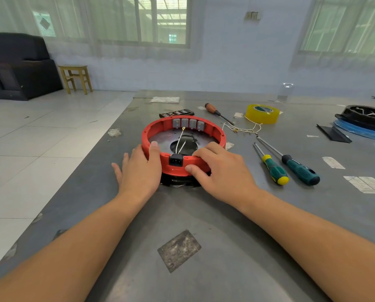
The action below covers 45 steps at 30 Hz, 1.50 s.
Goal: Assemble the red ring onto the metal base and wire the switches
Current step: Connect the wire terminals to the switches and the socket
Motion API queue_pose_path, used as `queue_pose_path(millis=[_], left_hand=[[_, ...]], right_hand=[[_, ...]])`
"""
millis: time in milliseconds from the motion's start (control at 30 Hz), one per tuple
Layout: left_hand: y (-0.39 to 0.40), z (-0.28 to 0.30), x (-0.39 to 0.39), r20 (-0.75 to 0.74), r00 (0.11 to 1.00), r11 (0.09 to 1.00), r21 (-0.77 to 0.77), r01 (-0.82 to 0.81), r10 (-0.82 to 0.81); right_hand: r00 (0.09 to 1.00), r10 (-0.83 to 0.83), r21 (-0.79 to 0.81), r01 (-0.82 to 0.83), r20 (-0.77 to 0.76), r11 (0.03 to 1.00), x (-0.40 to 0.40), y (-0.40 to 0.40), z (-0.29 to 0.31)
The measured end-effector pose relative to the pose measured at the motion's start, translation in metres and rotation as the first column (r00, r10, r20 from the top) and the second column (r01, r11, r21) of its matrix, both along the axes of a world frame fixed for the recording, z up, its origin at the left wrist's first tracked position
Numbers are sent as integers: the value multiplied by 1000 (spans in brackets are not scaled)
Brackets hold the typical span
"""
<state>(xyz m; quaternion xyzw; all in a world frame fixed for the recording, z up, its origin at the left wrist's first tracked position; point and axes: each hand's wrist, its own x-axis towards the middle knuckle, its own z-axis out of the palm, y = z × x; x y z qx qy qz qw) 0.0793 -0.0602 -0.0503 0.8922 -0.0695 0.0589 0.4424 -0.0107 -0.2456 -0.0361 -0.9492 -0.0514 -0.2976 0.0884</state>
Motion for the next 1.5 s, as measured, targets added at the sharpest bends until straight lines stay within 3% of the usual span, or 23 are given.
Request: queue_pose_path(millis=[133, 233, 333, 400, 500, 667, 767, 833, 900, 1067, 1233, 1333, 1500], left_hand=[[1, 2, -1, -17, 1000, 996, -90, 0, -2], [2, 4, -2, 192, 981, 995, -93, 43, -24], [5, 8, -10, 473, 859, 977, 14, 214, -194], [6, 8, -13, 545, 747, 923, 170, 346, -381], [7, 7, -16, 496, 701, 855, 377, 357, -512], [7, 7, -14, 512, 702, 849, 456, 266, -495], [6, 5, -14, 538, 705, 868, 438, 234, -461], [4, 4, -14, 549, 713, 881, 422, 213, -435], [3, 3, -16, 549, 729, 892, 410, 193, -410], [-2, 4, -21, 525, 760, 891, 428, 154, -383], [-5, 3, -24, 528, 764, 879, 465, 106, -371], [-8, 3, -26, 530, 770, 876, 477, 76, -356], [-13, 1, -28, 543, 769, 869, 493, 34, -338]], right_hand=[[1000, 6, -18, -6, -12, 1000, 1, 0, 0], [1000, 13, -23, -14, -15, 1000, 3, -2, -2], [997, 70, 12, -70, -33, 997, 5, -6, -4], [988, 152, 49, -150, -40, 987, 5, -13, -6], [980, 197, 112, -194, -15, 975, 5, -26, -6], [976, -196, -44, 201, 100, 979, 3, -55, -2], [855, -519, -132, 514, 2, 847, -6, -77, -2], [752, -645, -159, 626, -133, 763, -12, -91, -4], [715, -658, -132, 647, -236, 751, -16, -100, -6], [758, -550, 14, 592, -351, 806, -12, -105, -3], [803, -541, 89, 576, -250, 813, -15, -128, 11], [761, -627, 125, 648, -169, 752, -25, -158, 18], [686, -693, 165, 726, -222, 667, -37, -191, 19]])
